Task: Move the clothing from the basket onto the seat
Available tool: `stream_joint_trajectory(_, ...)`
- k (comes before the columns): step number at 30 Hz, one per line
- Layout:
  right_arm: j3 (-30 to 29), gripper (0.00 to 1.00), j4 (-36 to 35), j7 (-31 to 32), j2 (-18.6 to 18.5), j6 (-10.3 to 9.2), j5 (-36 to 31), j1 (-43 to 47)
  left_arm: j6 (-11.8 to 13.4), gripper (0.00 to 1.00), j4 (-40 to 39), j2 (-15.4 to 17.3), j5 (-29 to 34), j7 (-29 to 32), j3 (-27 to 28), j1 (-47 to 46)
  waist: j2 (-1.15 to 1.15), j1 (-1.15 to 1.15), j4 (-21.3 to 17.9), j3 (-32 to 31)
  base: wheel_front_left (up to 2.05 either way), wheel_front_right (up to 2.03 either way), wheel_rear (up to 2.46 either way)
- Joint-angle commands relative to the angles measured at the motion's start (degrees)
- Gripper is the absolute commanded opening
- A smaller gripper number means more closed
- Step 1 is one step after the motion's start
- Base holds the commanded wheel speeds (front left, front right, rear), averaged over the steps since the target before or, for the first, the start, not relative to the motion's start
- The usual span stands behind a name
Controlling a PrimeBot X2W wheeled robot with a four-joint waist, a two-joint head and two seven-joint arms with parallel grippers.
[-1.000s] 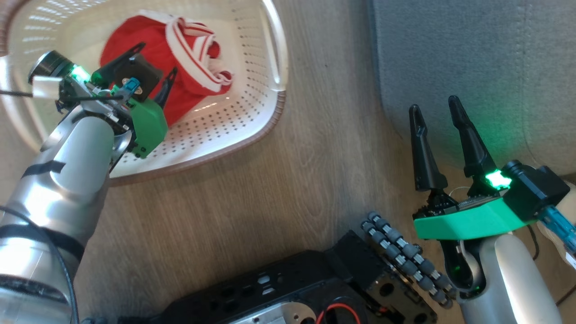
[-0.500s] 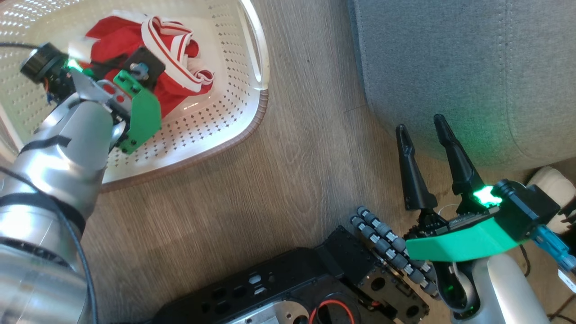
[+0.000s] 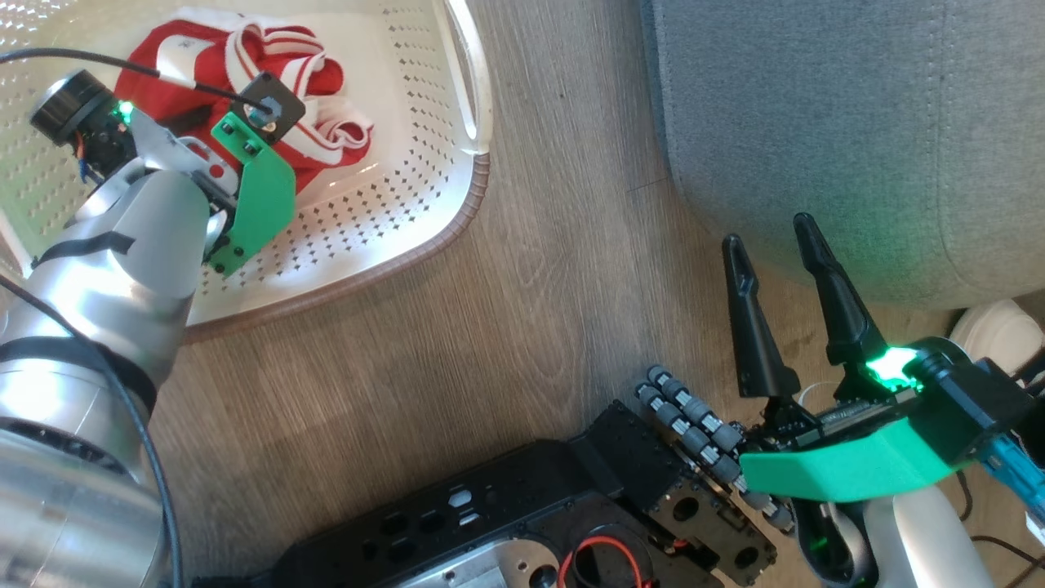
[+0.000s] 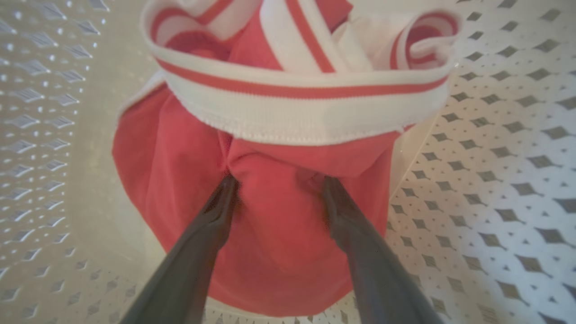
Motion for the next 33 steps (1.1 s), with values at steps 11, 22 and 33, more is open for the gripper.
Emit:
stream_joint_trajectory(11,1.1,1.0,-1.7,-0.5,-0.4,-0.01,-0.9,1.9,0.8,0.0,-0.2,2.5,-1.7,2.4,0.2,0.6,0.0,0.0,0.7,0.3,0.0,0.0,0.0)
stream_joint_trajectory(22,0.4,1.0,1.1,-0.5,-0.4,-0.01,-0.8,-5.8,2.3,0.0,-0.1,3.7,-5.0,-3.7,2.0,1.1,0.0,0.0,0.2,-4.0,0.0,0.0,0.0)
stream_joint_trajectory(33,-3.3,1.0,7.4,-0.5,-0.4,-0.01,-5.1,-8.9,1.5,0.0,-0.4,-1.4,-10.8,-14.3,4.9,8.3,0.0,0.0,5.7,-20.7,0.0,0.0,0.0)
